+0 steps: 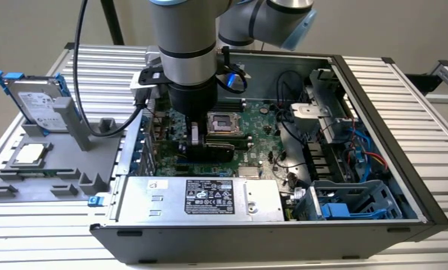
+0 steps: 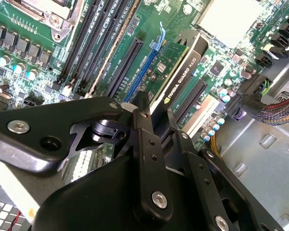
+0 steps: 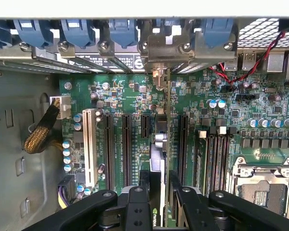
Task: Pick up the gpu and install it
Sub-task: 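Insert the gpu into the slot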
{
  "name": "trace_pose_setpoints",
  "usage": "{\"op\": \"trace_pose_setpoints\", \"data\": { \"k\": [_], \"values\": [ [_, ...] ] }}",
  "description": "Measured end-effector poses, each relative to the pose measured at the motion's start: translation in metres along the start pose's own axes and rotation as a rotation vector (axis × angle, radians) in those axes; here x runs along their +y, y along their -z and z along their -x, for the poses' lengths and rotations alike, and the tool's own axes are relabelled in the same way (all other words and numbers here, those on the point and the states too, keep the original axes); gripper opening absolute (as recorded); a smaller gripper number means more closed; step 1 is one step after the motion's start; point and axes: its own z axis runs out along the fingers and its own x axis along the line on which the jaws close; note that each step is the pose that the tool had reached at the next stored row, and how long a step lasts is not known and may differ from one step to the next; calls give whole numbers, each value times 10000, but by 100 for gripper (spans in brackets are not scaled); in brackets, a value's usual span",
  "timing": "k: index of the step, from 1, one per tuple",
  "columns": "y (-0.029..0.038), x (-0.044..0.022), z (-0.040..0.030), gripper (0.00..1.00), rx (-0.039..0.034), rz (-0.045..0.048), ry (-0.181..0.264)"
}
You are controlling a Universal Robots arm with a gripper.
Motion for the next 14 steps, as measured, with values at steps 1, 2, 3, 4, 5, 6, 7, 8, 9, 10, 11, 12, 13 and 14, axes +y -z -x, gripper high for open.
{"op": "trace_pose_setpoints", "data": {
  "k": [1,2,3,4,5,6,7,8,9,10,11,12,13,14],
  "values": [
    [0,0,0,0,0,0,0],
    [0,0,0,0,0,0,0],
    [0,0,0,0,0,-1,0],
    [0,0,0,0,0,0,0],
    [1,0,0,0,0,0,0],
    [1,0,0,0,0,0,0],
    [1,0,0,0,0,0,0],
    [1,0,0,0,0,-1,0],
    [1,0,0,0,0,0,0],
    [1,0,0,0,0,0,0],
    [1,0,0,0,0,0,0],
    [2,0,0,0,0,0,0],
    [2,0,0,0,0,0,0],
    [2,0,0,0,0,0,0]
  ]
}}
